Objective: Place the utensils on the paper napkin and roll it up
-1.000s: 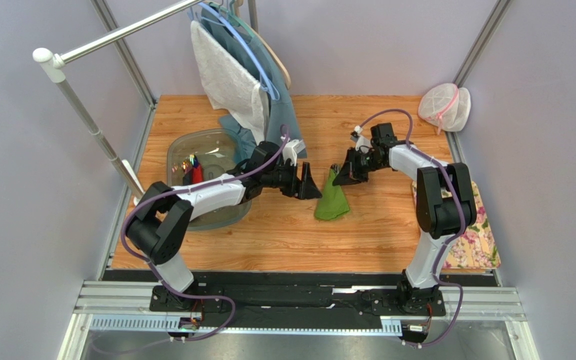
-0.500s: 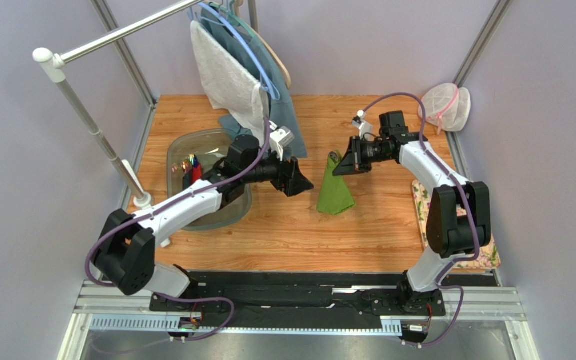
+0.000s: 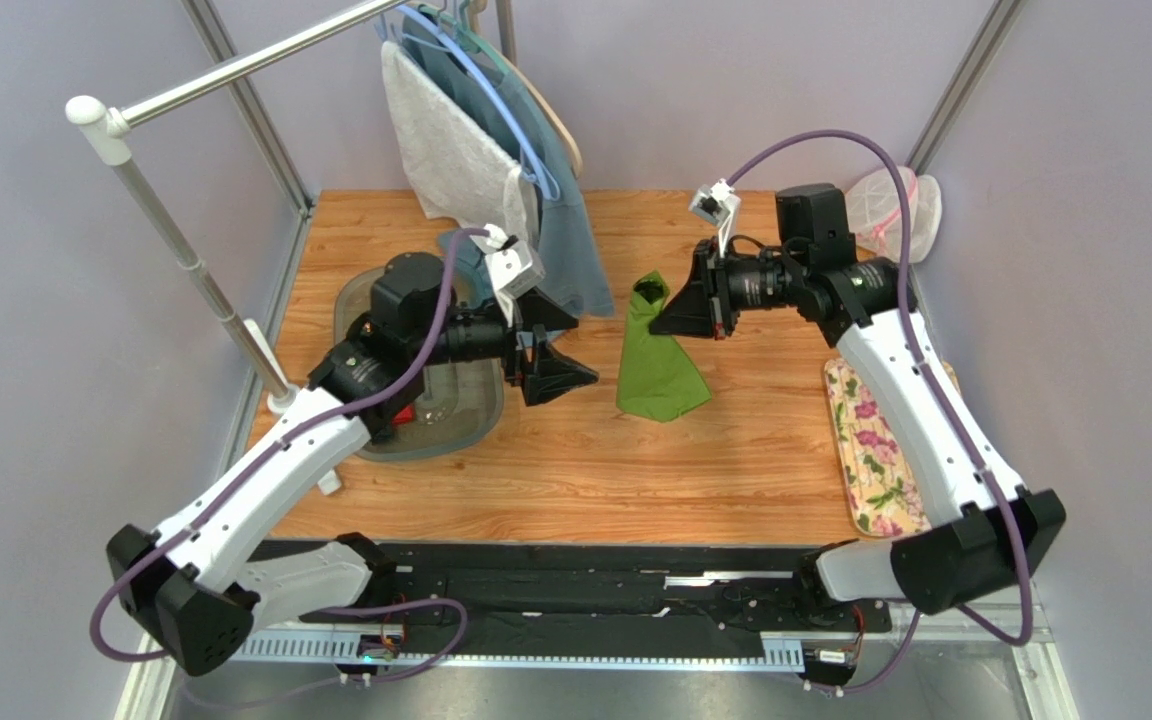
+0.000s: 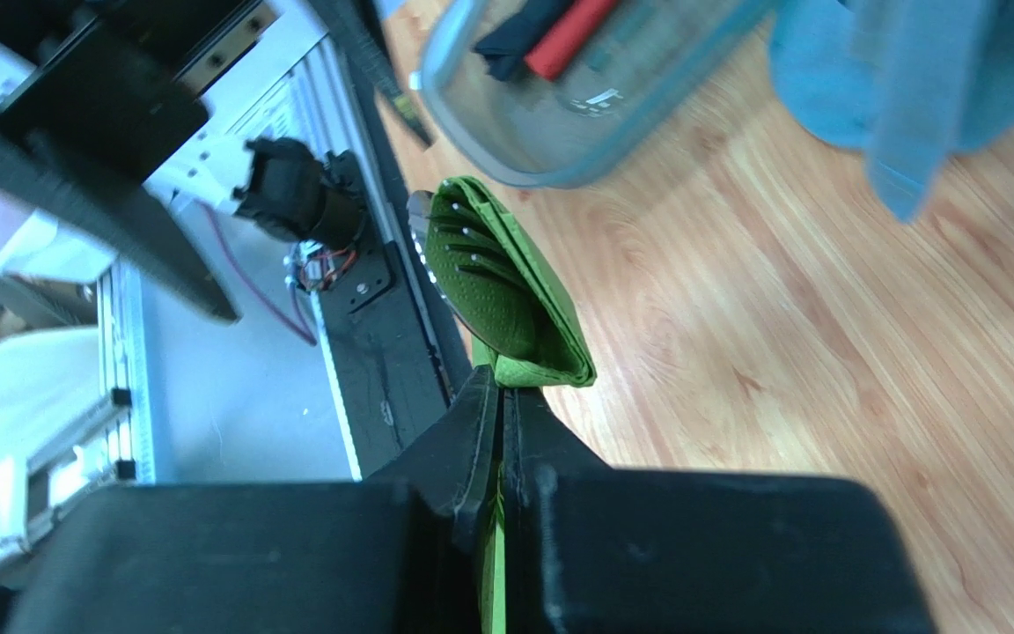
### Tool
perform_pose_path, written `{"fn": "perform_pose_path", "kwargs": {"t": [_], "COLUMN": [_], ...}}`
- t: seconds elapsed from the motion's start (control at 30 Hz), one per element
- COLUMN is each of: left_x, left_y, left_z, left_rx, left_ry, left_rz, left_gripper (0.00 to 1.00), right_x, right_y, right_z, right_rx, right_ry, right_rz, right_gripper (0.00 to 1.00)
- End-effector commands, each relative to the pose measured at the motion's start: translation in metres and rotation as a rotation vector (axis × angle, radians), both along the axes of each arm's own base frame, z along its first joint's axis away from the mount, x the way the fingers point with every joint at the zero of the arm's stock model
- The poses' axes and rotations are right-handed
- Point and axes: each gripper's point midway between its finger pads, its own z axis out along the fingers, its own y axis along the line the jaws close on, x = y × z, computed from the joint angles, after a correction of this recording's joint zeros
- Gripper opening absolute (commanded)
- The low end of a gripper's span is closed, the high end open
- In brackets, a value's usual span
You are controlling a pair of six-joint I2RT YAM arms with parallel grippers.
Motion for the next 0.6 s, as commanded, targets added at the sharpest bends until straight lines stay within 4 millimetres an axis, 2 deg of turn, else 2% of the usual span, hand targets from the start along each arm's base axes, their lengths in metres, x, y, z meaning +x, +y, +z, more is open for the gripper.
{"fn": "perform_pose_path", "kwargs": {"t": [0.0,0.07,0.1,0.17,0.3,0.37,0.43,0.57], "left_x": [-0.022,-0.031,-0.034,-0.046,-0.031,-0.031,-0.03,-0.033], "left_y": [0.019,0.018,0.015,0.009,-0.001,-0.007,-0.013,-0.023], "left_z": [0.021,0.017,0.023,0.023,0.018,0.027,0.024,0.023], "left_rx": [0.002,-0.016,-0.05,-0.08,-0.083,-0.127,-0.132,-0.152], "left_ry": [-0.12,-0.133,-0.16,-0.158,-0.096,-0.116,-0.109,-0.101], "left_rz": [-0.02,-0.064,-0.09,-0.171,-0.147,-0.177,-0.192,-0.238], "left_gripper": [0.99,0.99,0.98,0.97,0.9,0.85,0.79,0.75], "right_x": [-0.034,-0.041,-0.046,-0.054,-0.071,-0.075,-0.078,-0.078], "right_y": [0.007,0.01,0.014,0.017,0.026,0.029,0.033,0.037], "right_z": [0.038,0.043,0.045,0.051,0.055,0.055,0.054,0.059], "right_rx": [0.005,0.005,0.004,0.008,-0.007,-0.011,-0.016,-0.014], "right_ry": [-0.185,-0.21,-0.227,-0.256,-0.324,-0.329,-0.336,-0.355], "right_rz": [0.073,0.082,0.092,0.105,0.145,0.151,0.159,0.164], "right_gripper": [0.0,0.0,0.0,0.0,0.0,0.0,0.0,0.0]}}
